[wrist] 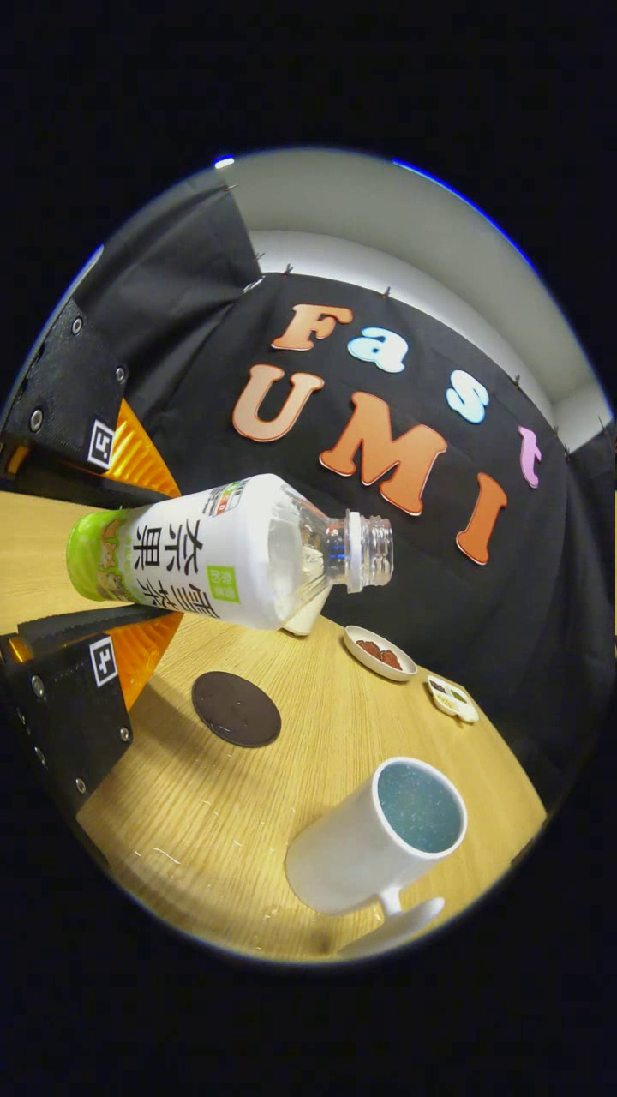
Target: Take the bottle from table, then pour the juice into the cup, finally place the bottle on the coaster
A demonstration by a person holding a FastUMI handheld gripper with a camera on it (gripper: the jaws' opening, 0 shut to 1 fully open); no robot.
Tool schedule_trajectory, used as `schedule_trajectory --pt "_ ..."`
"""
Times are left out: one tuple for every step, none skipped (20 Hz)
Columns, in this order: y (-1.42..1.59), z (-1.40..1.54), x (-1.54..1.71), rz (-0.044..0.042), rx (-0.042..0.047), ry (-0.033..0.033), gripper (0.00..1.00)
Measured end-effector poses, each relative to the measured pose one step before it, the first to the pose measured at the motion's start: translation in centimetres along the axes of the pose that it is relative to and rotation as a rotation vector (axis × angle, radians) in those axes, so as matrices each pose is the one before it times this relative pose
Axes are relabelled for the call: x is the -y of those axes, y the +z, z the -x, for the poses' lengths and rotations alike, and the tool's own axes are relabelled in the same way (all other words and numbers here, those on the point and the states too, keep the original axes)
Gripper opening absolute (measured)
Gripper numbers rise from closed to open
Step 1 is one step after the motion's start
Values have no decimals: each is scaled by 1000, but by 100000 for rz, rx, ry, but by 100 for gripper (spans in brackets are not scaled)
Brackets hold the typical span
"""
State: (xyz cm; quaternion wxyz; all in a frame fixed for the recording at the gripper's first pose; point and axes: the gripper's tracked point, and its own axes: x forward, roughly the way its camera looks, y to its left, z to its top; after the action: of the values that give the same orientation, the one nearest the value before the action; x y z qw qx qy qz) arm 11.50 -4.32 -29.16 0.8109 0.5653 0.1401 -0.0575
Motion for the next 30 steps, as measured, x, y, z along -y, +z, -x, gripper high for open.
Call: schedule_trajectory --pt "164 -152 89 -2378 224 45 56" --pt "117 54 -45 -2086 33 -59 56" --pt "132 -42 202 -2601 184 31 56" --pt "176 120 -119 -2894 163 343 56" --pt "195 199 76 -3222 582 245 56" --pt "204 228 16 -3359 499 280 56" --pt "274 7 -43 -3427 811 637 56" --pt "273 60 -172 -3485 811 1012 56" --pt "282 -6 -163 -3219 850 985 56" --pt "220 -66 -157 -2757 937 721 56" --pt "201 -234 -272 -2253 556 410 56" --pt "140 -201 -254 -1902 685 266 56" --pt "239 -109 -14 -1967 702 117 56" --pt "272 141 -67 -1782 641 -93 56" --pt "226 5 41 -1943 662 -193 56" --pt "316 79 -14 -2263 707 -234 56" --pt "192 -24 99 -2285 444 -10 56" --pt "43 336 -68 -2230 349 144 56" --pt "33 13 -82 -1986 246 229 56" --pt "128 110 -75 -1683 166 152 56" --pt "157 4 -2 -1168 376 75 56" --pt "111 112 14 -1145 312 44 56" --pt "217 -15 -4 -1393 586 -191 56" --pt "280 91 16 -1190 455 -136 56" --pt "254 59 141 -906 825 -569 56" --pt "345 55 40 -1269 781 -527 56" --pt "307 -237 -123 -1624 627 143 56" --pt "138 -94 -268 -1431 465 395 56" --pt "148 79 -43 -1175 543 177 56" --pt "90 -82 -42 -648 210 194 56"
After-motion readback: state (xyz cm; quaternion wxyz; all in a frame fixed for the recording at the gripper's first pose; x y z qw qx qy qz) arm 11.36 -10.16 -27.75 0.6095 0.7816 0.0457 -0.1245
